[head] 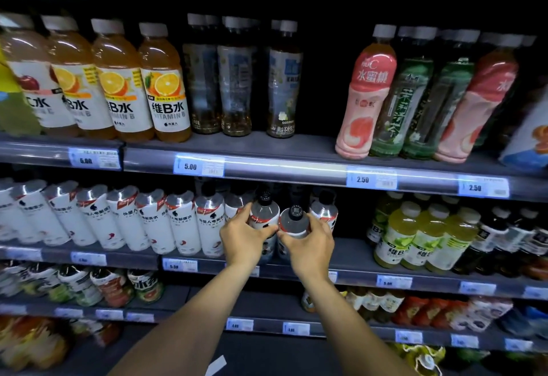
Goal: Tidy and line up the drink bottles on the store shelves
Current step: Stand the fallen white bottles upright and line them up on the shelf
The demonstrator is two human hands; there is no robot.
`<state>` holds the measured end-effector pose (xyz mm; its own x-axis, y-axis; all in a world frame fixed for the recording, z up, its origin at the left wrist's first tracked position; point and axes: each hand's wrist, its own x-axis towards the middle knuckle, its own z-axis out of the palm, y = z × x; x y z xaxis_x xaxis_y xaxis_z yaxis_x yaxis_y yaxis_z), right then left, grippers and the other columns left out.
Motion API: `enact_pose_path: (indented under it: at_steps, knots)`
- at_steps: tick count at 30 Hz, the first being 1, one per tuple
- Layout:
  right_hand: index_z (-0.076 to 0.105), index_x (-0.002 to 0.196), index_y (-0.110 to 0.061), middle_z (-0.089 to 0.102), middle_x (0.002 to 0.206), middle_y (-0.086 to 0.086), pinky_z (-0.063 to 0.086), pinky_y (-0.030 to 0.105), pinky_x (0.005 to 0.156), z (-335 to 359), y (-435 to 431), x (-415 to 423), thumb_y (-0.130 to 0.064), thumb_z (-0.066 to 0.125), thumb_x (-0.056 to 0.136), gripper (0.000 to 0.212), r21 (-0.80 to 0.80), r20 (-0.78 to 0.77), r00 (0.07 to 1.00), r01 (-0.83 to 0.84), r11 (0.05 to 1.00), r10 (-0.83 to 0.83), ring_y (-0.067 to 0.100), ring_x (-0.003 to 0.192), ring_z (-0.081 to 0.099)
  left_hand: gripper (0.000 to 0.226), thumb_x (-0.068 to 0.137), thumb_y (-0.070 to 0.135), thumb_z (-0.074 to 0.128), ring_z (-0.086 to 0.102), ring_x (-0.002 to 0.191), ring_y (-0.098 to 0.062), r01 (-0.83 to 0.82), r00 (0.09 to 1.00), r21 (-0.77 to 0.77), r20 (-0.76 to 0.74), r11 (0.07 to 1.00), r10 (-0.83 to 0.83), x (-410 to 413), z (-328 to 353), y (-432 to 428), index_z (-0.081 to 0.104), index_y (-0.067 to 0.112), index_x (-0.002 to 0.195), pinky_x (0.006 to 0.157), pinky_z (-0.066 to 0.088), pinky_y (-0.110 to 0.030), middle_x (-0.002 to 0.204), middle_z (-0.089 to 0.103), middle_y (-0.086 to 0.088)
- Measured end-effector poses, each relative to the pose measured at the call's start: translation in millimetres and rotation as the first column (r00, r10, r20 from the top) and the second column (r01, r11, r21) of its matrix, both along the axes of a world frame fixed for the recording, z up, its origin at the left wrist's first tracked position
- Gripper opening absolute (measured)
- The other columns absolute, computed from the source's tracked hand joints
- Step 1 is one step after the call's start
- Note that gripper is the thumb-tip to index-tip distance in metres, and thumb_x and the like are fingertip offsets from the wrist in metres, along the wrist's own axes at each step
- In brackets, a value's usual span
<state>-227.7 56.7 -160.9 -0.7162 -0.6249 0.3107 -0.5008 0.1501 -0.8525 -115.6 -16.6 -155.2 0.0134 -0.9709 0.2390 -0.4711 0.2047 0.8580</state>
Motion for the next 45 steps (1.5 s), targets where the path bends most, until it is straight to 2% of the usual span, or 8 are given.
enact_pose_path:
  at_steps: [3, 8, 13, 20, 24, 30, 36, 45]
  knots:
    - [0.072, 0.119, -0.018, 0.062, 0.105, -0.001, 0.040, 0.021, 0.090, -0.7, -0.2, 1.3, -0.028, 0.093, 0.065, 0.059, -0.006, 0.028, 0.999, 0.034, 0.999, -0.034, 0.020, 0.106, 0.062, 0.077, 0.054, 0.043, 0.095, 0.073, 0.096, -0.016, 0.024, 0.999, 0.001, -0.035, 1.000, -0.024, -0.1, -3.7, 0.5, 0.071, 0.024, 0.125, 0.090, 0.057, -0.031, 0.104, 0.080, 0.001]
    - [0.068, 0.128, -0.016, 0.071, 0.115, 0.006, 0.042, 0.021, 0.092, 2.2, -4.4, -0.4, -0.032, 0.092, 0.066, 0.068, 0.039, 0.028, 0.998, 0.060, 0.997, -0.061, 0.023, 0.111, 0.064, 0.078, 0.056, 0.038, 0.096, 0.067, 0.113, -0.015, 0.048, 0.998, 0.014, -0.031, 0.999, -0.047, -2.3, -10.8, -4.0, 0.071, 0.017, 0.126, 0.101, 0.053, -0.034, 0.122, 0.072, 0.002]
    - [0.059, 0.137, -0.021, 0.075, 0.114, -0.001, 0.057, 0.036, 0.084, 4.6, -5.4, -5.3, -0.051, 0.088, 0.066, 0.082, 0.166, -0.027, 0.995, 0.103, 0.981, -0.100, 0.024, 0.108, 0.069, 0.082, 0.061, 0.029, 0.097, 0.059, 0.108, -0.015, 0.083, 0.996, -0.005, 0.019, 0.997, -0.083, -2.3, -8.9, -1.6, 0.066, 0.009, 0.133, 0.097, 0.040, -0.013, 0.118, 0.059, -0.004]
    - [0.051, 0.142, -0.009, 0.053, 0.140, 0.009, 0.054, 0.052, 0.094, -3.8, -5.7, 4.2, -0.045, 0.082, 0.081, 0.078, 0.228, -0.281, 0.959, 0.102, 0.968, -0.035, 0.030, 0.118, 0.062, 0.062, 0.072, 0.051, 0.082, 0.063, 0.099, -0.023, 0.076, 0.970, -0.059, 0.234, 0.995, -0.060, 0.9, -3.4, -2.2, 0.068, 0.022, 0.125, 0.083, 0.054, -0.031, 0.108, 0.060, -0.004]
    - [0.056, 0.133, -0.007, 0.046, 0.130, 0.010, 0.058, 0.044, 0.080, 7.5, -7.2, 1.9, -0.049, 0.079, 0.081, 0.070, 0.283, -0.351, 0.936, 0.138, 0.949, -0.032, 0.031, 0.099, 0.064, 0.073, 0.075, 0.071, 0.067, 0.067, 0.101, -0.026, 0.057, 0.906, -0.062, 0.422, 0.996, -0.026, 4.1, -0.2, -3.6, 0.060, 0.026, 0.133, 0.073, 0.058, -0.038, 0.116, 0.068, -0.003]
    - [0.062, 0.125, -0.009, 0.055, 0.129, 0.009, 0.057, 0.039, 0.061, 7.9, -6.2, 0.0, -0.054, 0.083, 0.075, 0.071, 0.306, -0.449, 0.893, 0.190, 0.933, -0.034, 0.031, 0.084, 0.071, 0.080, 0.079, 0.071, 0.065, 0.068, 0.104, -0.027, 0.083, 0.878, -0.084, 0.477, 0.993, -0.033, 9.9, 3.1, -4.7, 0.053, 0.024, 0.143, 0.074, 0.057, -0.037, 0.121, 0.067, -0.003]
    - [0.069, 0.119, -0.009, 0.069, 0.116, 0.008, 0.057, 0.037, 0.055, 3.9, -12.5, -7.8, -0.047, 0.090, 0.069, 0.066, 0.271, -0.508, 0.861, 0.172, 0.947, -0.012, 0.028, 0.086, 0.073, 0.075, 0.081, 0.067, 0.066, 0.068, 0.097, -0.027, 0.117, 0.862, -0.073, 0.502, 0.990, -0.065, 11.2, 6.1, -9.8, 0.055, 0.024, 0.142, 0.071, 0.057, -0.037, 0.108, 0.069, -0.002]
    - [0.065, 0.116, -0.011, 0.059, 0.117, 0.008, 0.056, 0.036, 0.053, 6.2, -15.7, -14.1, -0.042, 0.086, 0.076, 0.054, 0.337, -0.559, 0.827, 0.171, 0.926, 0.050, 0.030, 0.088, 0.069, 0.067, 0.079, 0.069, 0.065, 0.071, 0.085, -0.023, 0.164, 0.831, -0.068, 0.547, 0.984, -0.101, 17.0, 11.5, -16.7, 0.060, 0.026, 0.130, 0.066, 0.058, -0.036, 0.090, 0.073, 0.004]
